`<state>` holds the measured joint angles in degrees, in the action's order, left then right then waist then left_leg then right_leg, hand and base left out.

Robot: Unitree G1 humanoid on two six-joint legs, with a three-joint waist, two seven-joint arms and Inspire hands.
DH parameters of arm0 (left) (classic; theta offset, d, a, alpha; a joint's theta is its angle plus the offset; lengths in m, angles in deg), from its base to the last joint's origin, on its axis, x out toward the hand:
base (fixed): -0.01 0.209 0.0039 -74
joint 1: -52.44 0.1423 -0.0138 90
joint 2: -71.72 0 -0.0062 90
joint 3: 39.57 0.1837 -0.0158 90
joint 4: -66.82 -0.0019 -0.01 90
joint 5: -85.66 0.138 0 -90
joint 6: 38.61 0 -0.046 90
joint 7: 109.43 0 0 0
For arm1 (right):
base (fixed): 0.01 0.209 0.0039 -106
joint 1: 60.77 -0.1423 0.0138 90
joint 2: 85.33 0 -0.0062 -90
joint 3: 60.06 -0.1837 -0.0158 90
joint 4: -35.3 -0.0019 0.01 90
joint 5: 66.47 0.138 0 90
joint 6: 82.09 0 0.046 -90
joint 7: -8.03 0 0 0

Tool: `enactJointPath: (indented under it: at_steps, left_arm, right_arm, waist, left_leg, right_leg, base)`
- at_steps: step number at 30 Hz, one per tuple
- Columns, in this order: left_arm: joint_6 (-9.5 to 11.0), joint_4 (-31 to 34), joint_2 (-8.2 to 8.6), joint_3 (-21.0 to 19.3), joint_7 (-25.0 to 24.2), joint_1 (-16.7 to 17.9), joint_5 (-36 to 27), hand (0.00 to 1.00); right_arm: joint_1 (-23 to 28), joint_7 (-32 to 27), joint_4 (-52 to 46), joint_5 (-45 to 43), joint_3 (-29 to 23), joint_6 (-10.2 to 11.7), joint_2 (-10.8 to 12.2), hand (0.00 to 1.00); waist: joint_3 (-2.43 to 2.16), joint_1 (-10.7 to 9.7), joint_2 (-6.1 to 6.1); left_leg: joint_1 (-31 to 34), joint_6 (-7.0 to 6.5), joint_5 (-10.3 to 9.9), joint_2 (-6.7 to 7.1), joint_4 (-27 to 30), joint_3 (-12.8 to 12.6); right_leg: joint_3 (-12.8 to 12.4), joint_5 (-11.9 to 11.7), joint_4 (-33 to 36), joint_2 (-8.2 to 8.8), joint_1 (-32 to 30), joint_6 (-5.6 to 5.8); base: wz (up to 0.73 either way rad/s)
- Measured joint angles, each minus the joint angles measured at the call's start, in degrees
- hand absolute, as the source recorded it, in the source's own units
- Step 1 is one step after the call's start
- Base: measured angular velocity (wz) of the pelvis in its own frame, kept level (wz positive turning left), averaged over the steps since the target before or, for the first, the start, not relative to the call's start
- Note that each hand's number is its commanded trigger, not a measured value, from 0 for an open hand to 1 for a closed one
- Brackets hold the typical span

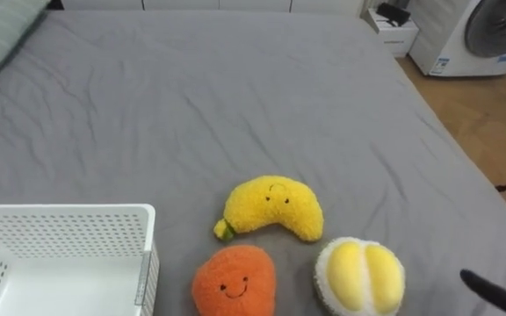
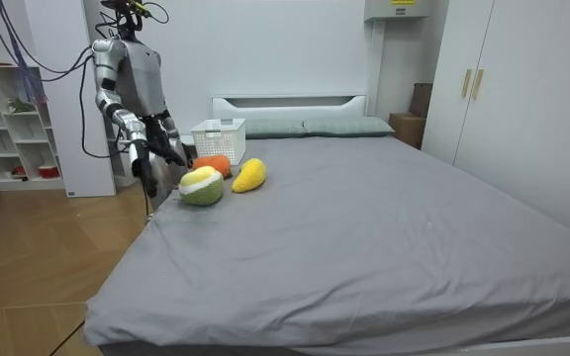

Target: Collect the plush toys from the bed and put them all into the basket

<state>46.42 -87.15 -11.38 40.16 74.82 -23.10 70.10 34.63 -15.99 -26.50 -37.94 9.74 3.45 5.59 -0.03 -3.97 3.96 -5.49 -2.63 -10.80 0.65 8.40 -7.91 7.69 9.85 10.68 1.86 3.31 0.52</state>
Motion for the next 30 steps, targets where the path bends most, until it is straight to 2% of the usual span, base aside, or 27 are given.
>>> enactJointPath:
  at_steps: [8,11,14,18,25,30]
  left_arm:
    - [0.0,0.0,-0.29,0.8,-0.3,-0.4,1.7,0.0]
    - [0.0,0.4,-0.54,1.5,-0.2,-0.5,2.8,0.0]
    - [0.2,0.4,-0.51,1.6,0.0,-1.0,2.8,0.0]
    - [0.2,0.3,-0.46,1.6,0.0,-1.3,2.8,0.0]
    - [0.1,0.3,-0.11,1.6,-0.5,-1.2,2.8,0.0]
    - [-0.2,0.4,-0.13,1.6,-0.7,-0.9,2.8,0.0]
  right_arm:
    - [-0.1,-0.1,-13.8,-13.2,1.9,0.1,0.0,0.0]
    - [-0.1,0.9,-17.0,-19.3,4.1,0.1,0.0,0.0]
    - [-0.2,2.3,-17.8,-24.3,5.2,0.1,0.0,0.0]
    - [-0.6,4.4,-17.8,-24.7,7.3,0.1,0.0,0.0]
    - [-0.6,13.1,-17.2,-25.7,11.2,-0.7,0.0,0.0]
    - [-0.6,19.8,-16.5,-29.9,13.4,-2.5,0.0,0.0]
  waist:
    - [0.11,1.2,-0.05]
    - [0.33,1.5,0.16]
    - [0.33,2.6,0.49]
    - [0.34,3.0,0.42]
    - [0.25,3.1,-0.53]
    - [0.25,3.4,-0.43]
  left_leg:
    - [0.9,0.0,0.0,0.0,-0.1,0.0]
    - [1.1,0.0,0.0,0.01,-0.1,0.0]
    - [1.2,0.0,0.0,0.01,-0.1,0.0]
    - [1.0,0.0,0.0,-0.04,-0.1,0.1]
    - [1.0,0.0,0.0,-0.04,0.1,0.4]
    - [0.9,-0.01,0.0,-0.03,0.1,0.4]
  right_leg:
    - [0.1,0.0,0.0,0.0,-0.4,0.0]
    - [0.1,0.0,0.0,0.0,-0.7,0.0]
    - [0.1,-0.1,0.1,0.01,-1.2,-0.01]
    - [0.4,-0.2,0.0,0.05,-0.9,-0.08]
    - [0.9,-0.3,0.1,0.19,0.0,-0.11]
    - [0.7,-0.3,0.0,0.15,0.1,-0.11]
  base:
    - [0.0]
    - [0.0]
    - [0.0]
    - [0.0]
    - [0.02]
    - [0.0]
